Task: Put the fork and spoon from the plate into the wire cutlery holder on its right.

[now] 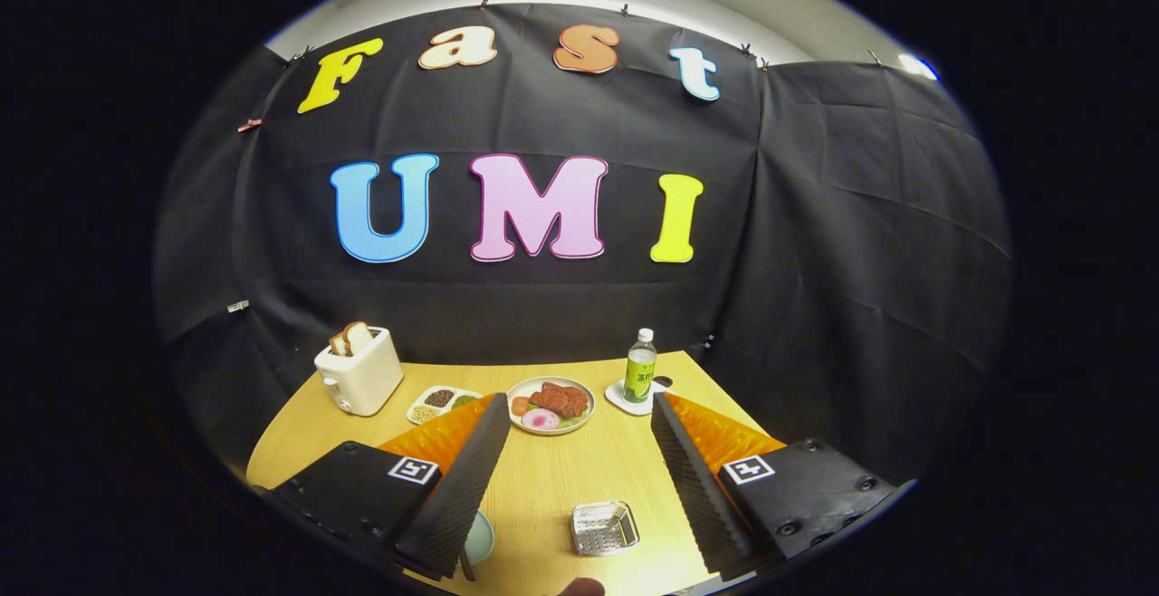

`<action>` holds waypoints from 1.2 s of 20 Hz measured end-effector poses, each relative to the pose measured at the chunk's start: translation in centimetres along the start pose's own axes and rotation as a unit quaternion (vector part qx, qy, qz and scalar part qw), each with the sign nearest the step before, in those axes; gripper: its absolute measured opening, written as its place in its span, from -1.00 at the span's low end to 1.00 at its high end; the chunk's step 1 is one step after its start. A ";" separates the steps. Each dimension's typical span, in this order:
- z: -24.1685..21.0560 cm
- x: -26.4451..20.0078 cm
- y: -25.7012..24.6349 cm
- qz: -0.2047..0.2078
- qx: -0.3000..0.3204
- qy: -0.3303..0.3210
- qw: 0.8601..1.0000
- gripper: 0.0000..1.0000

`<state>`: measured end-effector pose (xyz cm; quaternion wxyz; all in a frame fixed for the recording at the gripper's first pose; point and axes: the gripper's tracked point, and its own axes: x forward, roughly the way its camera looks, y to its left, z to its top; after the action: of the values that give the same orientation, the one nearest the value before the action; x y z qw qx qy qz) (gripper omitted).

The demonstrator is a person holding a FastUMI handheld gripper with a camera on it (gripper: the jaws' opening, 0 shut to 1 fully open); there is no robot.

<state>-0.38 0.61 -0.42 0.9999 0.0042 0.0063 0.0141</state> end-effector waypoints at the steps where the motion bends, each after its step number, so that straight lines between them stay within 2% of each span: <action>1: -0.1 0.0 0.3 0.001 0.002 0.003 1.000 0.96; 4: -1.9 -0.2 2.5 0.006 0.001 0.030 1.000 0.96; 6: -4.8 -0.4 5.0 0.017 -0.013 0.075 0.997 0.96; 12: -17.0 -2.1 14.5 0.094 -0.029 0.221 0.970 0.95; 18: -26.5 -2.9 15.9 0.101 -0.034 0.303 0.947 0.90; 24: -31.9 -1.8 16.8 0.117 -0.035 0.347 0.930 0.60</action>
<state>-3.08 17.61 -32.16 0.9260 -0.0357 0.3519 0.1320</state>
